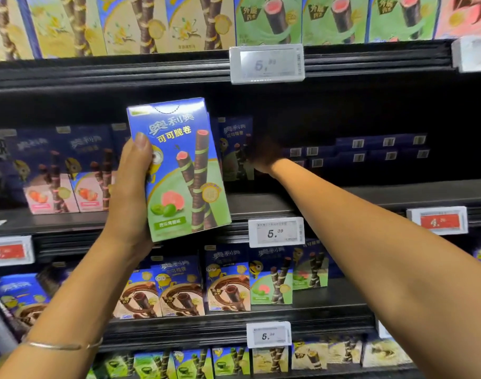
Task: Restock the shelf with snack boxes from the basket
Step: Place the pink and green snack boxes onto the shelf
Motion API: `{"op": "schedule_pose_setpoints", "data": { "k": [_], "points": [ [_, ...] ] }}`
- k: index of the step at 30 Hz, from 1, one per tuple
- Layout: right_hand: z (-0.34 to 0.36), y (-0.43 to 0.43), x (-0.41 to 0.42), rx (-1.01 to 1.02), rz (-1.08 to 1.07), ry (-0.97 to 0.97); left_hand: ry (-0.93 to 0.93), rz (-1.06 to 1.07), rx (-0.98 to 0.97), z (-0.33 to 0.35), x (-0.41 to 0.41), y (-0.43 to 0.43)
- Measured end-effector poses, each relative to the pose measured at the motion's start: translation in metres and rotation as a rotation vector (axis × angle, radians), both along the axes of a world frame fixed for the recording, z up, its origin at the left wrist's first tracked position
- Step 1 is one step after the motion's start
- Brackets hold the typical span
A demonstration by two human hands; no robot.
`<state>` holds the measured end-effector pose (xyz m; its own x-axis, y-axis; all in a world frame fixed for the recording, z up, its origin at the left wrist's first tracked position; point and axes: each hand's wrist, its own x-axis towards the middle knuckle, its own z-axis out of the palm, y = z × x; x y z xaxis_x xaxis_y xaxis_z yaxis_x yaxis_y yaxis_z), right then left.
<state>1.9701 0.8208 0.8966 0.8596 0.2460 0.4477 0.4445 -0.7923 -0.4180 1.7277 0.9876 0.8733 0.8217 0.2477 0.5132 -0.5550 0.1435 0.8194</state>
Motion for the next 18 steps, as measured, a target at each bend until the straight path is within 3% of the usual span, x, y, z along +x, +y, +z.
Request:
{"op": "schedule_pose_setpoints", "data": {
  "k": [8,18],
  "points": [
    [-0.007,-0.003,0.003,0.146,0.066,0.075,-0.007,-0.003,0.017,-0.001,-0.001,0.003],
    [-0.008,-0.018,0.000,0.142,0.002,0.094,0.021,-0.007,0.006,-0.005,-0.001,0.003]
  ]
}}
